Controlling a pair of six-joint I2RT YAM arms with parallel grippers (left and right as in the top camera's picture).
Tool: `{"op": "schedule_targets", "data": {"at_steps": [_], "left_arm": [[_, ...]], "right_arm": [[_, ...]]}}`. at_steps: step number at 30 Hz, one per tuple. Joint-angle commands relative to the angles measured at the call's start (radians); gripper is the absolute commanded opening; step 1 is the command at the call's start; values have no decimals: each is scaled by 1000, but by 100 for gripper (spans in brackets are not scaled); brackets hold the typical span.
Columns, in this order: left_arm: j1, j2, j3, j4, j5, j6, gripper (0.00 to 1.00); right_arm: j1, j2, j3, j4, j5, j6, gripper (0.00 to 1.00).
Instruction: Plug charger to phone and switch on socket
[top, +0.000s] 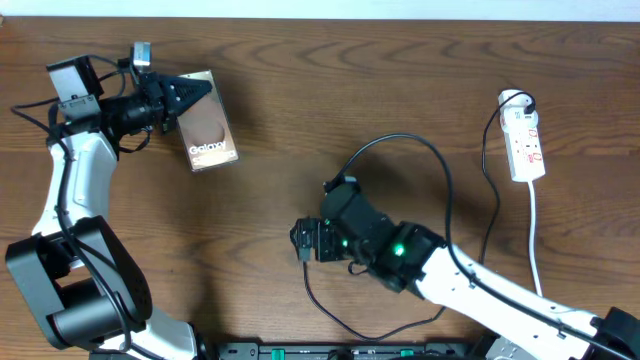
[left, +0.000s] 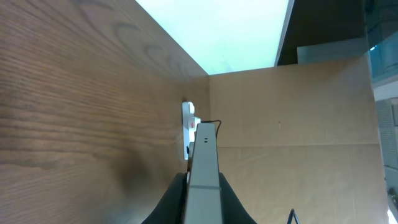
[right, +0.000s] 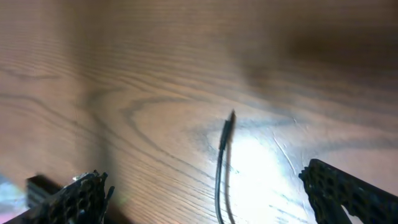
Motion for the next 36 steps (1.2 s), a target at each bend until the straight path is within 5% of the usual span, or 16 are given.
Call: {"op": "schedule_targets", "data": {"at_steps": [1, 17, 36], "left_arm": [[7, -17, 3, 1, 50, 14, 7], [7, -17, 3, 1, 50, 14, 7], [7, -17, 3, 2, 50, 51, 7]], "right_arm": [[55, 89, 5, 9, 69, 84, 99], [66, 489, 334, -291, 24, 64, 99], [60, 544, 377, -381, 50, 148, 80]]}}
